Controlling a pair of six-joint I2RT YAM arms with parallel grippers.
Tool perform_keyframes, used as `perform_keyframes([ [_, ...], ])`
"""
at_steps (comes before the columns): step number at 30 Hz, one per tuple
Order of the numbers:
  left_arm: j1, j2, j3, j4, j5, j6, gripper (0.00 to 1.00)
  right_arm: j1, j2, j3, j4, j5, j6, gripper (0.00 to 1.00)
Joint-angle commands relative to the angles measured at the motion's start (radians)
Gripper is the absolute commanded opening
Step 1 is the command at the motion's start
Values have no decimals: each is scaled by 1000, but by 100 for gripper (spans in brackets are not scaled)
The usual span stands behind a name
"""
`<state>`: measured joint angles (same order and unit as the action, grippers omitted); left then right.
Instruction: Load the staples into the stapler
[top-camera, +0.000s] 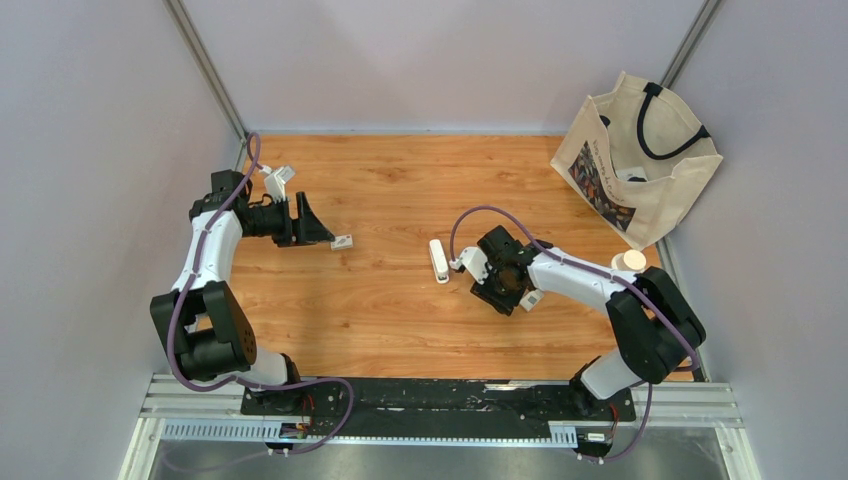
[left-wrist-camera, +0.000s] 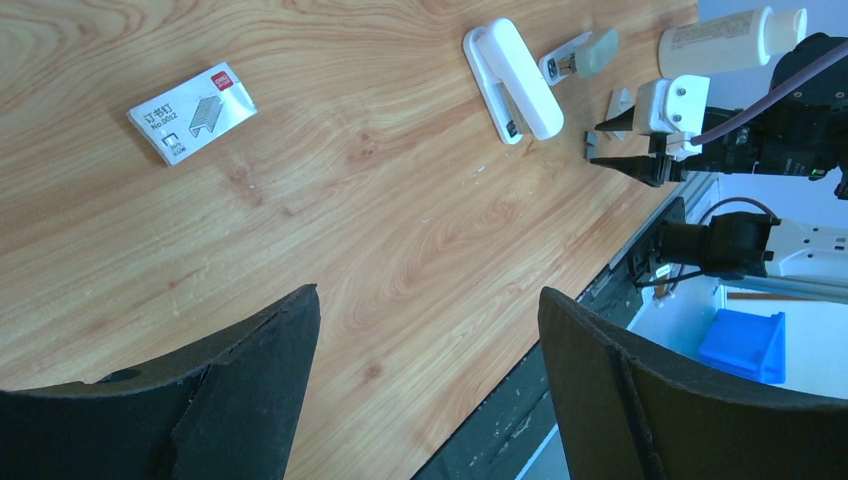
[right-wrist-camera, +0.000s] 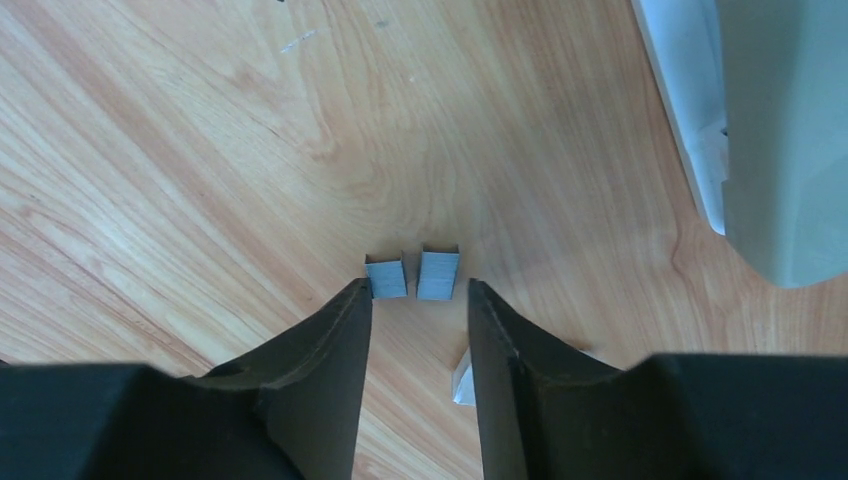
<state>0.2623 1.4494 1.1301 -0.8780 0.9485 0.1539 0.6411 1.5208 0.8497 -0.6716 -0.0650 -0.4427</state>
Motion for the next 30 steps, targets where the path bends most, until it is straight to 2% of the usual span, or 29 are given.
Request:
perform_keyframes([
  [1,11,-34,-4,14,29,-10,88,5,-4,-1,24,22,1,46],
  [5,11,-35,-4,16,30,-10,88,5,-17,-3,20,31,-2,51],
  [13,11,-34,-4,14,35,-10,88,-43,-77,-37,29,64,-16,54],
  [22,11,-34,-4,14,38,-11,88,-80,-102,-109,115,303,-37,56],
  [30,11,-32,-6,16,45,-10,88,-196,-116,-109,184,448,-39,57],
])
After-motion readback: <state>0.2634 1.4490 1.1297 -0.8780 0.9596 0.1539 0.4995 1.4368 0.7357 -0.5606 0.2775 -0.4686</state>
